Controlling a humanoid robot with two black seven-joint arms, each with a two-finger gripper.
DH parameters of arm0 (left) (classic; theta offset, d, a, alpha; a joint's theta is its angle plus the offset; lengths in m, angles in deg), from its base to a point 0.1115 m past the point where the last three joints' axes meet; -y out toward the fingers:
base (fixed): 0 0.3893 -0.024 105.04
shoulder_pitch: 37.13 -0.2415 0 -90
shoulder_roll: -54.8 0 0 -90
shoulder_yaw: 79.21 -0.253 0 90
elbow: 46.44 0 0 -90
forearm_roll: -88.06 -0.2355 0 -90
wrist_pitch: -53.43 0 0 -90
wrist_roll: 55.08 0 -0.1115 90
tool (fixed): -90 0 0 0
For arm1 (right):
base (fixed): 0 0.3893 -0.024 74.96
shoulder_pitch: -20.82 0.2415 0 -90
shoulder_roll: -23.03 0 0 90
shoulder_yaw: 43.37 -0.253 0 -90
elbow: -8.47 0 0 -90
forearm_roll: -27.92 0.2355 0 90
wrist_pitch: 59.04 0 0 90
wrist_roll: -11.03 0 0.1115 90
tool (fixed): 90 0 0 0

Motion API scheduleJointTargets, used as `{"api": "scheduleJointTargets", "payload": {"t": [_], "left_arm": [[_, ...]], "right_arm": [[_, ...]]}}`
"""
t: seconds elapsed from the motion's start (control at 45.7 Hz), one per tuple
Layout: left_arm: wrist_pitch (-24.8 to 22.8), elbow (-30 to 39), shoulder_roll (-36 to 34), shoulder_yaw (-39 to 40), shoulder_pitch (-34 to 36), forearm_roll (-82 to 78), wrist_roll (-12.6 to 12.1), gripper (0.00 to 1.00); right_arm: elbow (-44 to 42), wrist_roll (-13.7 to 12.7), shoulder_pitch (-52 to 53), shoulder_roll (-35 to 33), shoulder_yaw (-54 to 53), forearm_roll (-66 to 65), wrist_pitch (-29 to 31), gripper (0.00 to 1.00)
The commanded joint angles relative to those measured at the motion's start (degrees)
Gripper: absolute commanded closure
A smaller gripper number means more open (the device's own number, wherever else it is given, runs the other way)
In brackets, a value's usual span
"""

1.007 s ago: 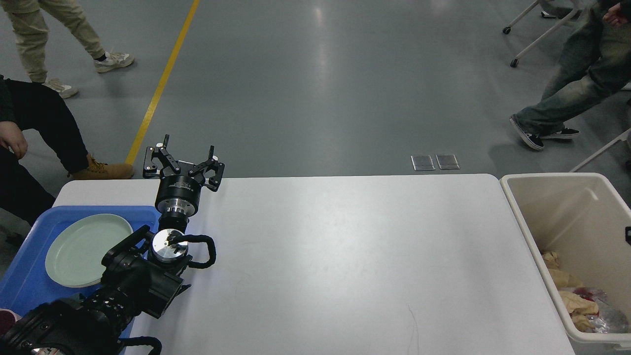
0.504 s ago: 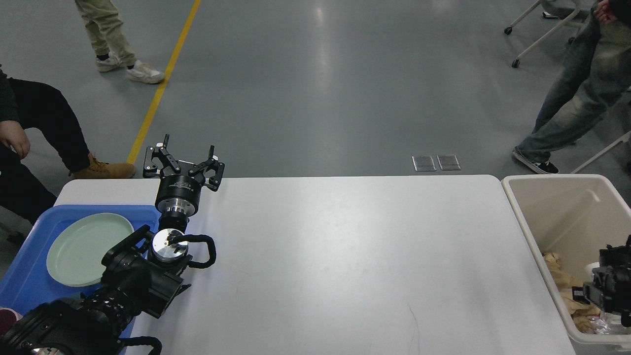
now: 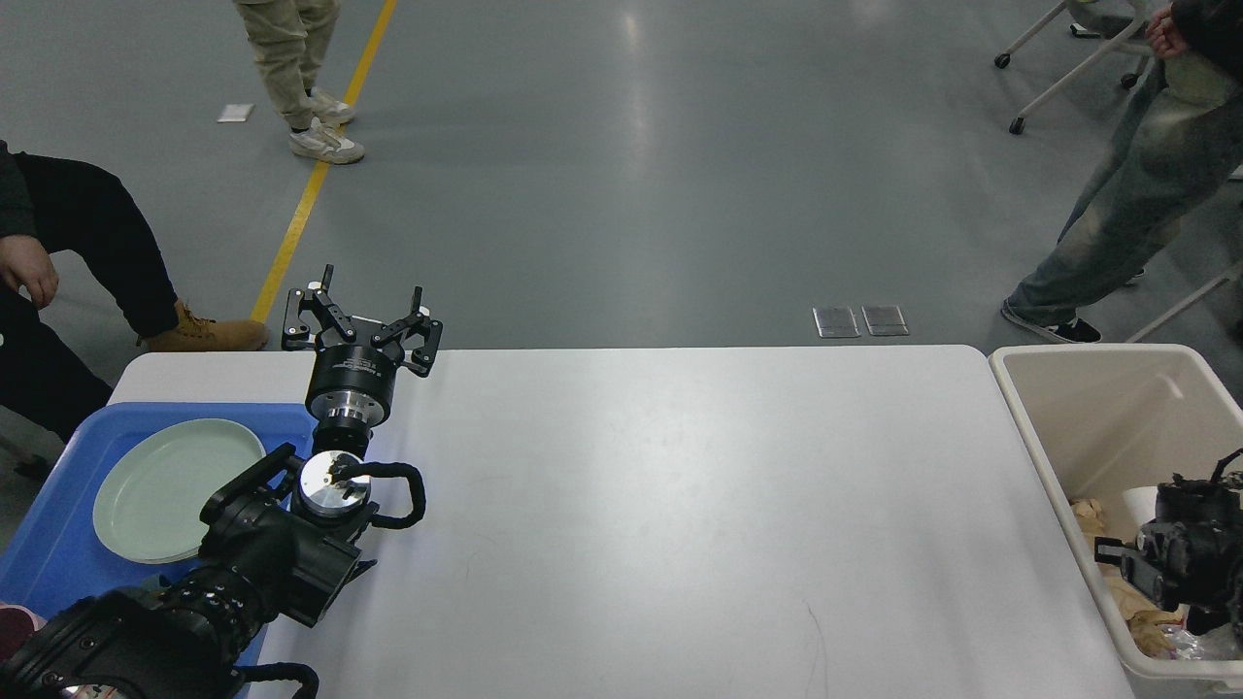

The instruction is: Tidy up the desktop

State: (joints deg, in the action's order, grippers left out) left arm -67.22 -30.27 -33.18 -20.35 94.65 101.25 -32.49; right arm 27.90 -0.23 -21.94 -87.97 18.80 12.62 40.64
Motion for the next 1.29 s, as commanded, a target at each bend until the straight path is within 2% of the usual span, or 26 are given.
{"api": "scheduleJointTargets", "payload": {"t": [0.0,0.241,0.482,0.635,0.745,0.898,1.073,1.27], "left_arm": [[0.0,0.0,0.0,0.0,0.1,0.0,0.0,0.03],[0.1,0.0,0.0,0.0,0.1,0.0,0.1,0.03],[0.0,0.0,0.0,0.0,0.1,0.0,0.1,0.03],[0.1,0.0,0.0,0.0,0.1,0.0,0.0,0.03],[0.1,0.0,0.0,-0.1,0.1,0.0,0.0,0.03],[0.1,0.0,0.0,0.0,0.1,0.0,0.0,0.03],[0.1,0.0,0.0,-0.1,0.1,0.0,0.0,0.03],[0.0,0.0,0.0,0.0,0.0,0.0,0.0,0.03]], "right_arm": [[-1.7,0.0,-0.9,-0.8,-0.9,0.0,-0.8,0.07],[-1.9,0.0,-1.7,-1.0,-1.0,0.1,-0.8,0.01],[-1.9,-0.1,-0.3,-1.1,-1.7,1.1,-0.5,0.0],[-2.2,-0.2,3.2,-2.2,-10.6,1.1,-0.1,0.0],[-4.6,-0.1,5.8,-5.1,-21.3,2.2,-0.3,0.0],[-7.6,-0.1,8.9,-5.0,-35.2,2.6,-0.2,0.0],[-7.7,-0.1,18.0,-3.6,-40.4,2.7,-0.2,0.0],[-8.0,0.5,20.9,0.6,-43.8,2.7,-0.5,0.0]]}}
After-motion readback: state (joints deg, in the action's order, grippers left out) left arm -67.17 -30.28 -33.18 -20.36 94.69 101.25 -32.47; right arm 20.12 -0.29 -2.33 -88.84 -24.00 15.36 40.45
